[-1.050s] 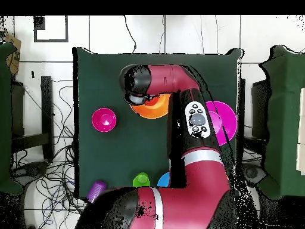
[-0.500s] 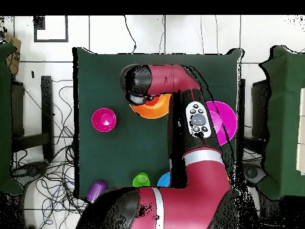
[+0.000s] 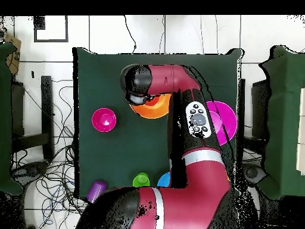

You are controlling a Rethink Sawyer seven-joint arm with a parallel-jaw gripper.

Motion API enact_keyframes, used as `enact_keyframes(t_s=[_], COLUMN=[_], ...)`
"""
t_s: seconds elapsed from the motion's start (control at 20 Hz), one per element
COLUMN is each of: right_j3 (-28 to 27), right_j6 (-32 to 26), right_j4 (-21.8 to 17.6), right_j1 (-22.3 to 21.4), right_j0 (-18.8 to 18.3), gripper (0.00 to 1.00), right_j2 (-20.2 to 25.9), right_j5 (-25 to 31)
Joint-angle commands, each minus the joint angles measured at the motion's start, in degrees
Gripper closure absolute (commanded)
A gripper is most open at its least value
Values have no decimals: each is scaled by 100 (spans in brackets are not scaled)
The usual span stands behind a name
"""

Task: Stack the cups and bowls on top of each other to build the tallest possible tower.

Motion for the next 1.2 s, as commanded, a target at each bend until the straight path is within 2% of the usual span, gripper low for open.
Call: enact_keyframes(t_s=[0.05, 1.2], right_j3=[138, -251], right_j6=[-1422, -1658], right_j4=[-702, -816], right_j1=[9, 220], right_j0=[-38, -125], gripper=[100, 100], right_j2=[332, 453], right_j5=[-366, -184])
